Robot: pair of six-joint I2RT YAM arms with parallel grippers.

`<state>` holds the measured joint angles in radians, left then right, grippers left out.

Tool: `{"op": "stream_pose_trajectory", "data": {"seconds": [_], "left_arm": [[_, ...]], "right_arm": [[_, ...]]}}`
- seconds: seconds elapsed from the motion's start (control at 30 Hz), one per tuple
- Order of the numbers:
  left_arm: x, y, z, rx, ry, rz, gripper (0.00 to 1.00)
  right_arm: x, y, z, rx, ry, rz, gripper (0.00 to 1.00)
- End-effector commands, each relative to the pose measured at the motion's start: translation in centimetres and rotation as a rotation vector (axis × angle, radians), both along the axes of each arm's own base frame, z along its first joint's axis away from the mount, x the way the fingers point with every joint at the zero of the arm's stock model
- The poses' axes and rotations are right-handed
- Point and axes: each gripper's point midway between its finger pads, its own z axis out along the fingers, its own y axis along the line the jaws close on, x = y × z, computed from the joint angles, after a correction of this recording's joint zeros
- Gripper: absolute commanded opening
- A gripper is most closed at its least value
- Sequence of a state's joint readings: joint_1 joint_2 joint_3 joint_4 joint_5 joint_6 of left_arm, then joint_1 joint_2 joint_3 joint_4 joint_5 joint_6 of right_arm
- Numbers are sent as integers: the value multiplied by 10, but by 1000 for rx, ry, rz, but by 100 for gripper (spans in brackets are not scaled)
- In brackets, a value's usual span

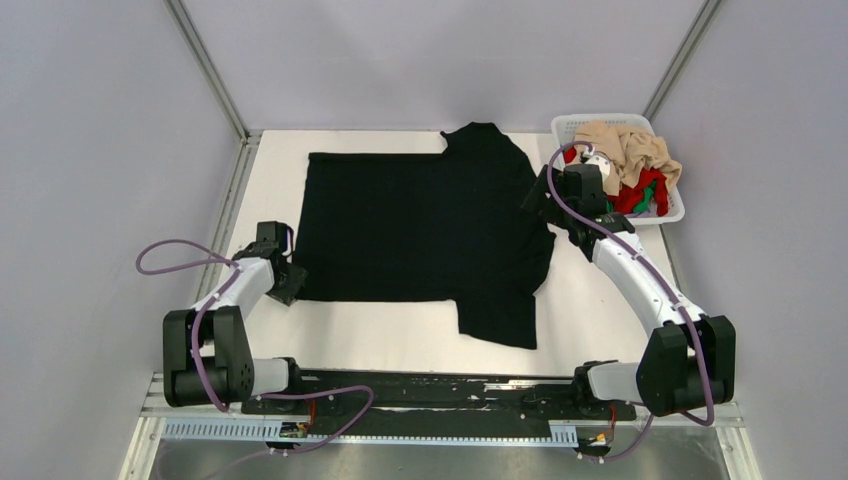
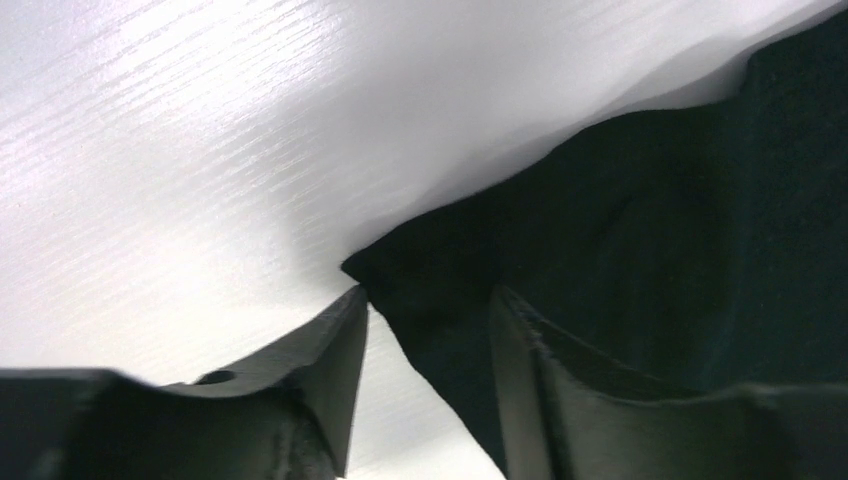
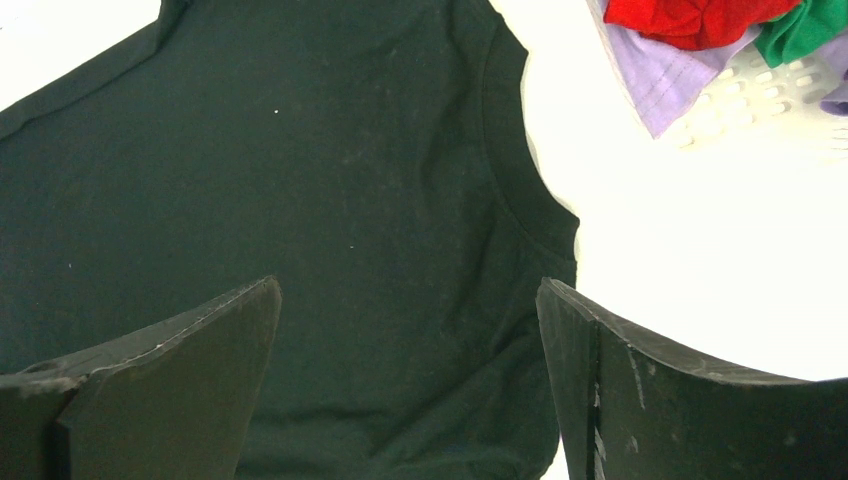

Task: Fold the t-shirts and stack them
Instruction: Grab the side of the flattened tshirt closest away from the robot with both arms

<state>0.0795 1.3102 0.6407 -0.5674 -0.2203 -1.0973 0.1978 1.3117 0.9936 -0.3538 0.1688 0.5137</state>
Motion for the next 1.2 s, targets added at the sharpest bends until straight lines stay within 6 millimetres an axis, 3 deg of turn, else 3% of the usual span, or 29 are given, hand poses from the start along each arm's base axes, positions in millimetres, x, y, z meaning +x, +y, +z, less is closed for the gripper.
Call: {"op": "stream_pose_trajectory", "data": {"seconds": [0.0, 0.23, 0.37, 0.5, 0.67, 0.93, 1.07, 1.17], "left_arm": [[0, -3, -17, -27, 42, 16, 37], [-4, -1, -14, -13, 65, -2, 1], [-4, 0, -8, -4, 59, -24, 0], [-9, 2, 2, 17, 50, -46, 0], [-27, 9, 18, 60, 61, -41, 0], [-37, 10, 34, 78, -7, -49, 0], [-34, 5, 33, 55, -21, -61, 0], [-33, 3, 32, 46, -26, -70, 0]], "right_arm": [[4, -6, 5, -31, -34, -23, 100], [1, -7, 1, -37, -11, -25, 100], [-7, -6, -2, -36, 21, -7, 100], [-28, 2, -7, 5, 88, 33, 100], [-74, 25, -24, 56, 244, 110, 100], [-177, 53, -62, 32, 582, 188, 95], [-217, 71, -86, 76, 717, 236, 88], [-234, 81, -105, 70, 791, 265, 78]]}}
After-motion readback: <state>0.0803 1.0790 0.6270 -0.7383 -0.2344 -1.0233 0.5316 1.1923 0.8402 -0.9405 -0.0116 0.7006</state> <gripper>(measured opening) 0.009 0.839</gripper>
